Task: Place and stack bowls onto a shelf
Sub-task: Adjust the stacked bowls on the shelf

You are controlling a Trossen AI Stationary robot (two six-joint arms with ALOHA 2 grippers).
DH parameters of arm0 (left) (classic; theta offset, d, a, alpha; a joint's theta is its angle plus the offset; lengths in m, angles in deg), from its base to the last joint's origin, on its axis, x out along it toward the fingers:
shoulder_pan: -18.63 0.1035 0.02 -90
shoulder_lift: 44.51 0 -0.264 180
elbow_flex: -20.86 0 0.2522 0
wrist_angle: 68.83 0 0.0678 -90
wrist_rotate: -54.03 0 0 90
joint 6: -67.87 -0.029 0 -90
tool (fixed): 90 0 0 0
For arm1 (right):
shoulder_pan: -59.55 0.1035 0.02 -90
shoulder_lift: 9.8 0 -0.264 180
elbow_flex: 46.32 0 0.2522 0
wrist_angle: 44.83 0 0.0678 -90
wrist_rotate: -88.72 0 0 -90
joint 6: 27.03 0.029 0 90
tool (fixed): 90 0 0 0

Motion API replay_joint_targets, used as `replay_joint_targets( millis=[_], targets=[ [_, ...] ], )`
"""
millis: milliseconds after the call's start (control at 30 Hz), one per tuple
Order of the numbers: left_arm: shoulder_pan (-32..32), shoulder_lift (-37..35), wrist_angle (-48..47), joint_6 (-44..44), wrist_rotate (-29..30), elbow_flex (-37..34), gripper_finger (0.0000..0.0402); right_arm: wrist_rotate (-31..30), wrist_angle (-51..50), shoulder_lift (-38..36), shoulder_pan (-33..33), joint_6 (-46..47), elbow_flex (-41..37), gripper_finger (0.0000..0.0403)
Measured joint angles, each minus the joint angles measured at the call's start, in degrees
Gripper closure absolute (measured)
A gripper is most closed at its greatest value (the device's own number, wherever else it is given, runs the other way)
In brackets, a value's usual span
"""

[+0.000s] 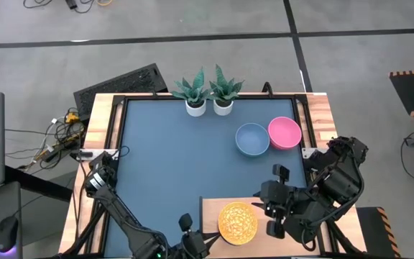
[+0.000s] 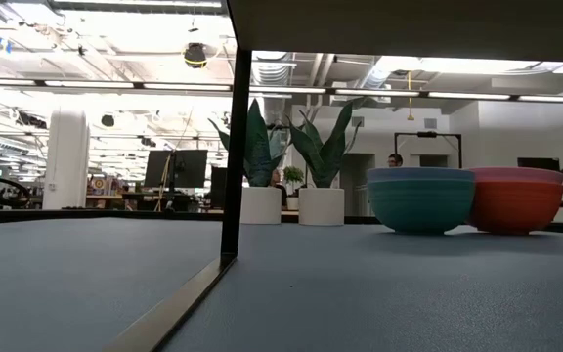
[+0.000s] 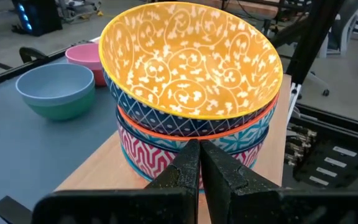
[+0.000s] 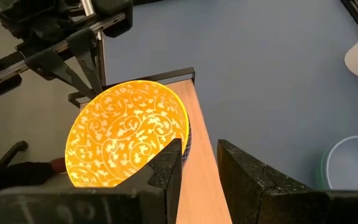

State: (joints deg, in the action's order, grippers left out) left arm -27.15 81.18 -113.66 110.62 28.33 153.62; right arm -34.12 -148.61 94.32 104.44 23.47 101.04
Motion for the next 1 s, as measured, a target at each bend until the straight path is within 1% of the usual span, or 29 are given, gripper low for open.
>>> replay_joint_targets(
  millis=[233, 367, 500, 600, 700, 800, 900, 1000],
  targets=[
    [0.00, 0.00, -0.51, 0.67, -0.88, 0.00, 0.0401, 0.51, 0.01, 0.10, -0.05, 6.17, 0.00, 0.0276],
    [0.00, 0.00, -0.53, 0.76, -1.05, 0.02, 0.0401, 0.24, 0.03, 1.89, -0.38, 8.97, -0.02, 0.0276],
    [0.02, 0.00, -1.22, 0.86, -1.96, 0.02, 0.0401, -1.90, 0.02, 3.90, -0.88, 12.57, -0.05, 0.0276],
    [0.00, 0.00, -1.61, 0.87, -2.54, 0.02, 0.0401, -2.69, 0.01, 5.83, -2.38, 12.64, -0.05, 0.0276],
    [0.00, 0.00, -1.83, 1.04, -3.05, 0.02, 0.0401, -1.27, -0.02, 6.75, -5.09, 8.60, -0.01, 0.0276],
    [0.00, 0.00, -2.21, 1.06, -3.48, 0.00, 0.0401, 1.54, 0.04, 3.65, -7.44, 5.52, 0.15, 0.0276],
    [-0.01, 0.00, -2.36, 1.06, -3.54, -0.01, 0.0401, 0.81, 0.05, -2.02, -7.93, 2.39, 0.30, 0.0276],
    [-0.02, 0.00, -2.64, 1.03, -4.10, -0.02, 0.0401, 0.76, 0.01, -9.65, -7.52, -0.05, 0.04, 0.0276]
  ],
)
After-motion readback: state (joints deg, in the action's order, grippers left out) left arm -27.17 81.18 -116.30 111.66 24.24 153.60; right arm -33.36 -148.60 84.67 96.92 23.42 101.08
